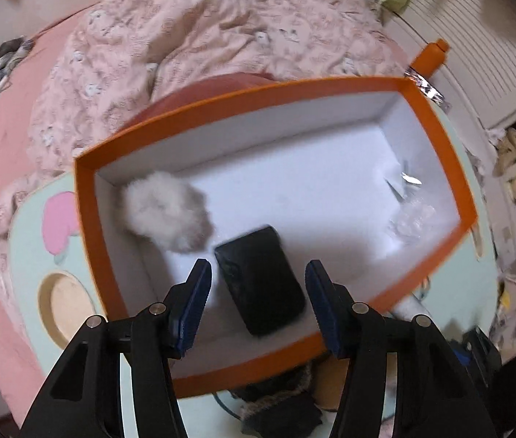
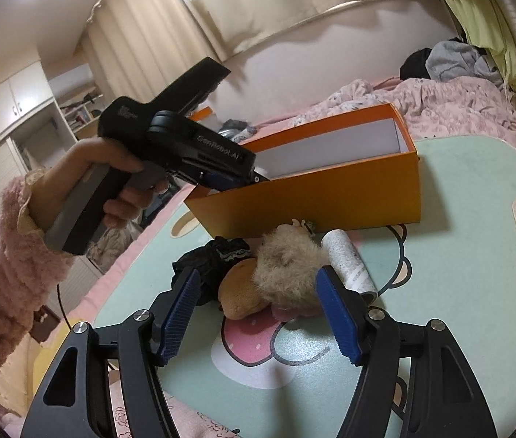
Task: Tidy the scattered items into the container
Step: 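Reach into the box and grasp the black rectangular case with the left gripper, then lift the black case out and set it on the table with the left gripper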
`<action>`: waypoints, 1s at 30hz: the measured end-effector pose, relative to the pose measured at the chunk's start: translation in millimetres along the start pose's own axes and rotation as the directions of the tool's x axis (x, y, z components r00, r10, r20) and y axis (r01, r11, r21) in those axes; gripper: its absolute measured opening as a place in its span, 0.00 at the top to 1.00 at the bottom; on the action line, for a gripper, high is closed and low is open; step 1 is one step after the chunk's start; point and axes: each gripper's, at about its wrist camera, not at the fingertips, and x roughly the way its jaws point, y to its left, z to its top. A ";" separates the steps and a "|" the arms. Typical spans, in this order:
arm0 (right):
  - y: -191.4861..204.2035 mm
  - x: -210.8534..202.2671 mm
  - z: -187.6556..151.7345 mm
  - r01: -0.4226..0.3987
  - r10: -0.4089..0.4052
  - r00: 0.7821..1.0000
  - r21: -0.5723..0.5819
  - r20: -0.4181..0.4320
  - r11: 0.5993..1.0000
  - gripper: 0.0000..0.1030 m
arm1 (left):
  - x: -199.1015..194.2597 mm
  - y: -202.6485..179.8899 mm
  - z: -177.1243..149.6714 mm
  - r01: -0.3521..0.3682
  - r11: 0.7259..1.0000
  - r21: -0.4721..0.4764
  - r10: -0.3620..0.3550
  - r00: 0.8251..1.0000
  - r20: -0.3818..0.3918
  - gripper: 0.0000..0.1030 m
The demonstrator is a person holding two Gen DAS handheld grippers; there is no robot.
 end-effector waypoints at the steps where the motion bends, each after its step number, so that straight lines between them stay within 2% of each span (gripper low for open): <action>1: -0.5 0.2 0.1 -0.001 0.001 1.000 0.002 -0.001 1.000 0.35 | 2.6 -2.1 0.8 -0.035 0.999 0.014 0.035 0.999 -0.006 0.47; 3: -2.1 0.9 0.6 -0.003 0.003 1.000 0.007 -0.004 1.000 0.35 | 6.5 -6.3 1.7 -0.084 0.995 0.048 0.085 0.996 -0.016 0.47; 7: -4.5 -0.2 0.2 -0.005 0.005 1.000 0.021 -0.003 1.000 0.34 | 9.0 -7.6 5.3 -0.087 0.994 0.071 0.090 0.995 -0.047 0.47; 10: -5.4 -0.5 0.5 -0.006 0.006 1.000 0.025 -0.002 1.000 0.34 | 6.7 -5.0 6.0 -0.083 0.993 0.081 0.088 0.994 -0.061 0.59; 15: -9.1 0.0 1.4 -0.007 0.007 1.000 0.031 -0.004 0.999 0.34 | 1.0 1.6 1.9 -0.039 0.996 0.083 0.042 0.999 -0.035 0.60; 18: -9.8 0.0 1.7 -0.007 0.007 1.000 0.033 -0.003 0.999 0.34 | -11.8 5.8 1.5 0.031 0.998 0.061 -0.031 1.000 -0.004 0.60; 19: -10.1 -0.1 1.6 -0.007 0.007 1.000 0.034 -0.002 0.999 0.34 | -22.4 8.2 2.4 0.062 0.997 0.047 -0.063 0.998 0.029 0.60; 21: -10.7 0.5 1.0 -0.007 0.007 1.000 0.037 -0.003 0.999 0.34 | -45.9 12.7 2.9 0.106 0.994 0.029 -0.108 0.989 0.100 0.60; 24: -11.8 2.0 1.5 -0.007 0.007 1.000 0.041 -0.008 0.999 0.34 | -74.0 13.8 -6.4 0.171 0.984 0.041 -0.175 0.971 0.161 0.60; 28: -12.2 2.1 1.6 -0.007 0.008 1.000 0.044 -0.007 0.999 0.34 | -105.6 9.1 -39.2 0.268 0.959 0.090 -0.282 0.931 0.232 0.60; 30: -12.2 2.2 1.8 -0.007 0.008 1.000 0.043 -0.008 0.999 0.34 | -110.2 8.0 -60.2 0.301 0.947 0.108 -0.319 0.916 0.242 0.60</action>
